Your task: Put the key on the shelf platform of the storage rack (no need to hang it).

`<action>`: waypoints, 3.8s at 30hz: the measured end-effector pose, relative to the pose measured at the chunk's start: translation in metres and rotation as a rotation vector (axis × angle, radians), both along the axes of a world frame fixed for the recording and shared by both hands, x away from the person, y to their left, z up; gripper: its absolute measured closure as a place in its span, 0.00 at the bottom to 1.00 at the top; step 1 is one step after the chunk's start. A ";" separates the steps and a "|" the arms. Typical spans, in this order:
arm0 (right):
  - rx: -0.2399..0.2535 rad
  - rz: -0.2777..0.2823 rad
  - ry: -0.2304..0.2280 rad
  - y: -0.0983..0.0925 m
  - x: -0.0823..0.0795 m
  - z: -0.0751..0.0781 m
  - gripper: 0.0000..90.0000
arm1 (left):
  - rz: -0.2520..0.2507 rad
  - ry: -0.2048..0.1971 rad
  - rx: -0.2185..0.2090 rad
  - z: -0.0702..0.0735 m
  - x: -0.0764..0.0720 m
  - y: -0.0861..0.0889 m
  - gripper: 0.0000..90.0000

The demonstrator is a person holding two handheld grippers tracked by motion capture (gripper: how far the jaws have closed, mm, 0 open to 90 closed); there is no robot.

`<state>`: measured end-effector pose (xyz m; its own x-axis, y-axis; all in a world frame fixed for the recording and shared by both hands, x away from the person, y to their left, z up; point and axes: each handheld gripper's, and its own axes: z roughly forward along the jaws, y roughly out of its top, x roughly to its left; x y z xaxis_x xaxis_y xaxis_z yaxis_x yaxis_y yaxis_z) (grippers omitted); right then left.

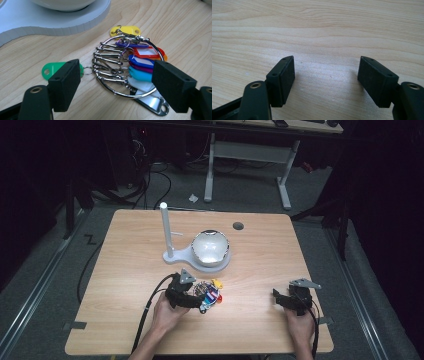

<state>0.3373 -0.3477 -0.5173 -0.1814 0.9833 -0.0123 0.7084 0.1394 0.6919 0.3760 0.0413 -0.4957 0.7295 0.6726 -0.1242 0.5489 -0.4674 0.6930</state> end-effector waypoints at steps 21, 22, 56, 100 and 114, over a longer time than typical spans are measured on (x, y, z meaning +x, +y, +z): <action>0.002 0.001 0.001 0.000 0.000 0.000 0.34 | -0.018 0.039 0.081 -0.012 0.010 -0.034 0.32; 0.002 0.001 0.000 0.000 0.000 0.000 0.34 | -0.007 0.032 0.109 -0.012 0.011 -0.036 0.34; 0.002 0.004 0.001 0.000 0.000 0.000 0.33 | -0.040 -0.058 0.073 0.014 0.005 -0.017 0.98; 0.003 0.003 0.004 0.000 -0.001 0.000 0.33 | -0.115 -0.157 -0.152 0.137 0.004 0.026 0.99; 0.003 0.005 0.002 0.000 -0.001 0.000 0.33 | -0.139 -0.182 -0.178 0.174 0.014 0.025 0.99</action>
